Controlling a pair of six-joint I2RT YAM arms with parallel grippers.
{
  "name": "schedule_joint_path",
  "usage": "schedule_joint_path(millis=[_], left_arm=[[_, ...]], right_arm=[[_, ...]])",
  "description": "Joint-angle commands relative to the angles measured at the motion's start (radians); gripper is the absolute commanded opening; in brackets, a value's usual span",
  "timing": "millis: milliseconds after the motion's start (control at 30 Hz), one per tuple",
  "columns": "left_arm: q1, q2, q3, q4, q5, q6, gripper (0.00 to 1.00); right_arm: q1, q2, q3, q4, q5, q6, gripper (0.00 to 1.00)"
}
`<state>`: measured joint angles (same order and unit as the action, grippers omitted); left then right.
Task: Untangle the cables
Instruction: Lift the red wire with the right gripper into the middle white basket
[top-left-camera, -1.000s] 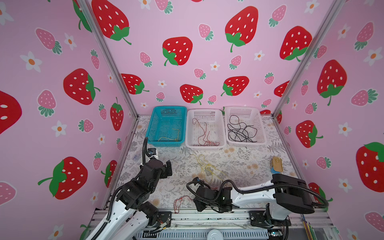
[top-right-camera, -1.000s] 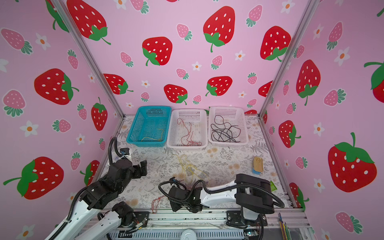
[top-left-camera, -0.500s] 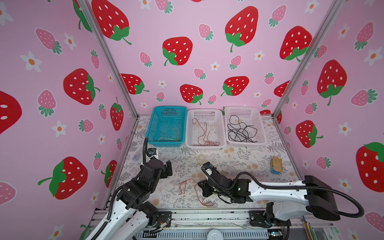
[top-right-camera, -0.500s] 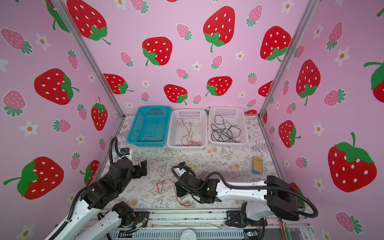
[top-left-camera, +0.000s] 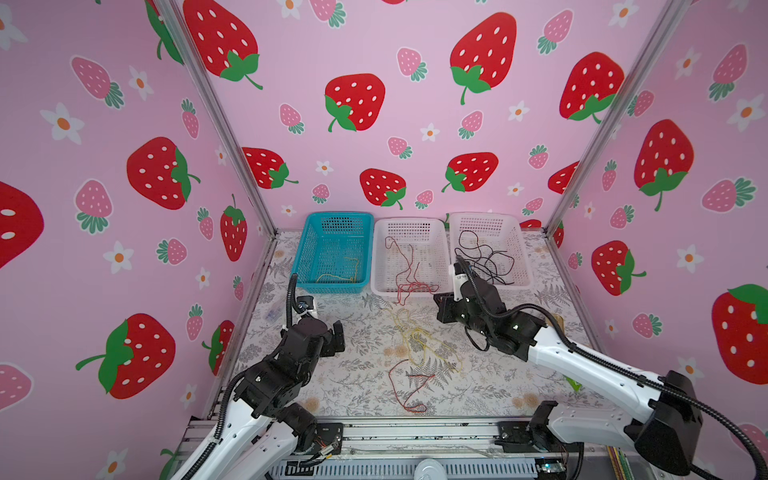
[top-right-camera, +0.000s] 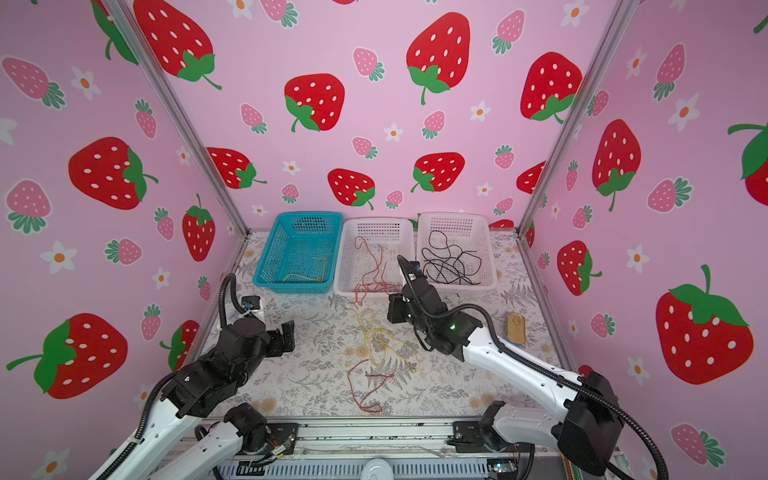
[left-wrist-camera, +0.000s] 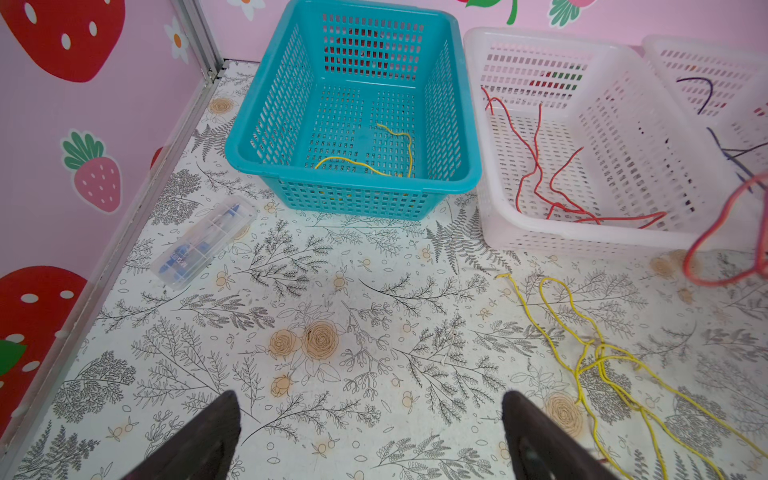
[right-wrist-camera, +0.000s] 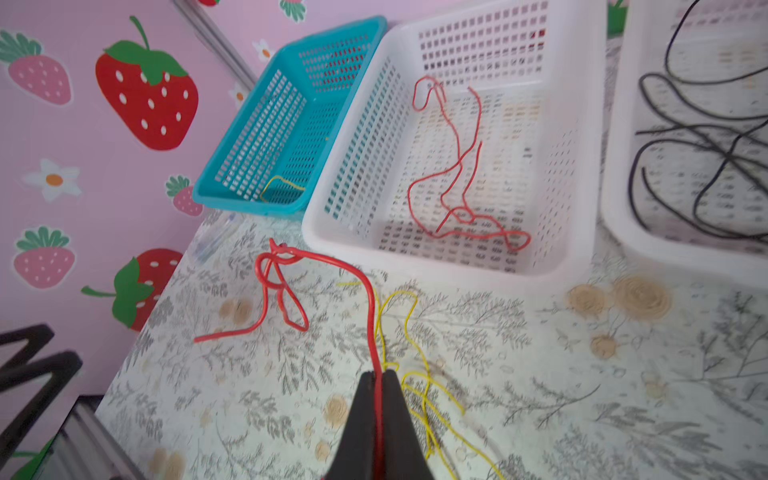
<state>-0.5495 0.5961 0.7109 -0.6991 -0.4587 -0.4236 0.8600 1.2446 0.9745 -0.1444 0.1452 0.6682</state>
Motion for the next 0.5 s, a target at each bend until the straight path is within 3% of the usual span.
schedule_joint_path(millis=[0, 467], left_arm=[[0.006, 0.001, -0.006, 0.010, -0.005, -0.004, 0.99], [0.005, 0.008, -0.006, 0.011, -0.003, 0.003, 0.99]], right_arm=[[-0.081, 0.079, 0.071, -0.026, -0.081, -0.060, 0.00], [-0.219, 0.513, 0.427, -0.081, -0.209, -0.091, 0.00]])
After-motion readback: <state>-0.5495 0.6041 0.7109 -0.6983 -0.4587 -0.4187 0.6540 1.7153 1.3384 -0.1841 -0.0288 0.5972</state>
